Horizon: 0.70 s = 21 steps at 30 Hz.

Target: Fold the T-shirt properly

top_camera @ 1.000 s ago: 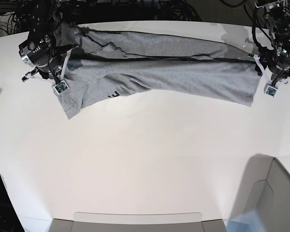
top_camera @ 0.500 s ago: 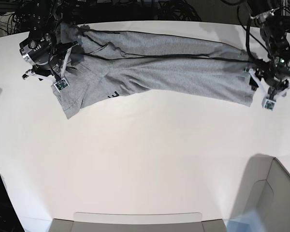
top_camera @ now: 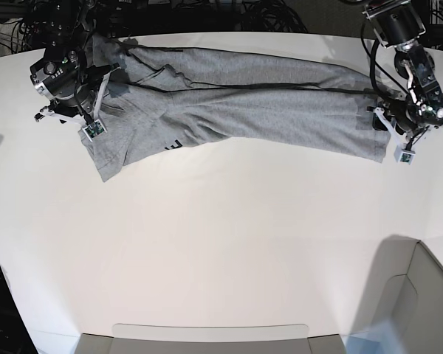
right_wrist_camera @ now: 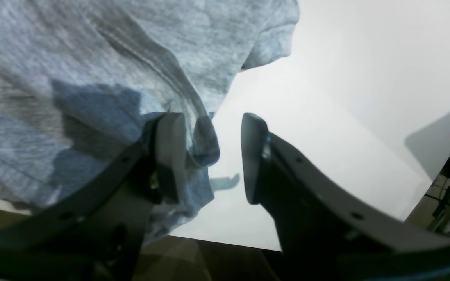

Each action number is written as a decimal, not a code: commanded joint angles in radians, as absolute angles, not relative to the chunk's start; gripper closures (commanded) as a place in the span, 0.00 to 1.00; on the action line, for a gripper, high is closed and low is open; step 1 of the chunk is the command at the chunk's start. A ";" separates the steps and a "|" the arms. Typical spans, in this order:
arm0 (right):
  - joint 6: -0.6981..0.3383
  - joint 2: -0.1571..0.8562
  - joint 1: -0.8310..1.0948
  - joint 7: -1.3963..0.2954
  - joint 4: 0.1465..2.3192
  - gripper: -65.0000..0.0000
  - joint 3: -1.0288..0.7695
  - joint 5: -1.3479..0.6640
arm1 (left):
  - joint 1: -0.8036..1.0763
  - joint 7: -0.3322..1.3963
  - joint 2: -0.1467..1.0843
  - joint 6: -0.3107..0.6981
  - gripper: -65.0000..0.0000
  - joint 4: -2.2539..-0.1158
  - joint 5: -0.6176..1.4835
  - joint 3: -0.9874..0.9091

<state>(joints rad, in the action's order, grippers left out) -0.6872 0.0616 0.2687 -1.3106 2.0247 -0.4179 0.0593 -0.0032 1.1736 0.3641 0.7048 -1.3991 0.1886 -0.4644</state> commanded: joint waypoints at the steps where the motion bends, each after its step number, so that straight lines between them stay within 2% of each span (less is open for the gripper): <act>1: -0.698 0.068 0.260 -1.308 2.041 0.63 -0.421 0.064 | -0.019 1.178 0.377 0.698 0.46 -1.371 0.156 -0.466; 10: -0.698 0.068 0.259 -1.308 2.035 0.63 -0.421 0.064 | 0.019 1.159 0.395 0.698 0.47 -1.242 0.157 -0.424; 13: -0.698 0.067 0.259 -1.308 2.034 0.63 -0.421 0.064 | 0.053 1.156 0.397 0.698 0.53 -1.242 0.157 -0.395; 16: -0.698 0.067 0.257 -1.308 2.034 0.63 -0.421 0.064 | 0.071 1.155 0.397 0.698 0.65 -1.242 0.157 -0.371; 21: -0.698 0.051 0.237 -1.310 2.034 0.63 -0.421 0.064 | 0.073 1.161 0.397 0.698 1.00 -1.242 0.156 -0.377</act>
<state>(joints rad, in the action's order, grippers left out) -0.6868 0.0486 0.2466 -1.3125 2.0205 -0.4187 0.0593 0.0444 1.0454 0.4046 0.7082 -1.2671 0.2584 -0.3851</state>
